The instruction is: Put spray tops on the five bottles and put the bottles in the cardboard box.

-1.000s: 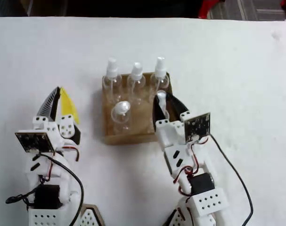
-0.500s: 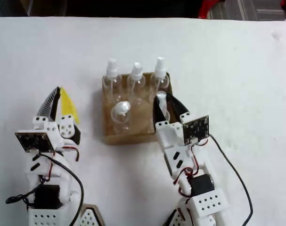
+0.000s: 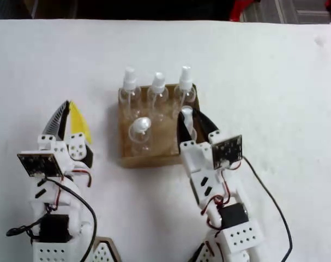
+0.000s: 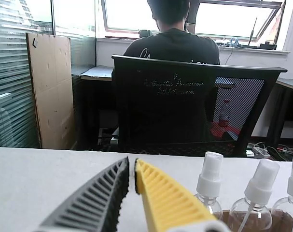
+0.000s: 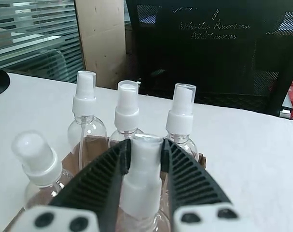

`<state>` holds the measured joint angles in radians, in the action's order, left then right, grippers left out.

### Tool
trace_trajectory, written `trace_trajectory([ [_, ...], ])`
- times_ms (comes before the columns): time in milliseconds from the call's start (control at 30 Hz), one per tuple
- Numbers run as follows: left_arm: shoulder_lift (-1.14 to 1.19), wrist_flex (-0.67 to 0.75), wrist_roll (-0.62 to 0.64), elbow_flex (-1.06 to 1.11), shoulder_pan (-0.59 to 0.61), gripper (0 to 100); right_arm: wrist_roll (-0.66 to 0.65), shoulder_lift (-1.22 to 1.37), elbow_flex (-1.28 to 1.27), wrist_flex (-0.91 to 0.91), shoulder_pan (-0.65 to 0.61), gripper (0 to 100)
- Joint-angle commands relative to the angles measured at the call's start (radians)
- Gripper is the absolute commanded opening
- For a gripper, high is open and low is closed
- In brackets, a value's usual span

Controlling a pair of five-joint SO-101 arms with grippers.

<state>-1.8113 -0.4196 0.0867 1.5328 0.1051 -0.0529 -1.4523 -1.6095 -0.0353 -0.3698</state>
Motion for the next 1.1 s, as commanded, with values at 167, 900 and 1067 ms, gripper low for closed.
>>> trace_trajectory([
  [167, 0.001, 0.026, -0.012, -0.006, -0.010, 3, -0.018, -0.314, -0.081, -0.114, -0.008, 1.5],
  [900, 0.001, 0.026, -0.012, -0.006, -0.010, 3, -0.014, -0.292, -0.081, -0.163, -0.015, 1.5],
  [1067, 0.001, 0.026, -0.012, -0.006, -0.010, 3, -0.011, -0.292, -0.081, -0.160, -0.015, 1.5],
])
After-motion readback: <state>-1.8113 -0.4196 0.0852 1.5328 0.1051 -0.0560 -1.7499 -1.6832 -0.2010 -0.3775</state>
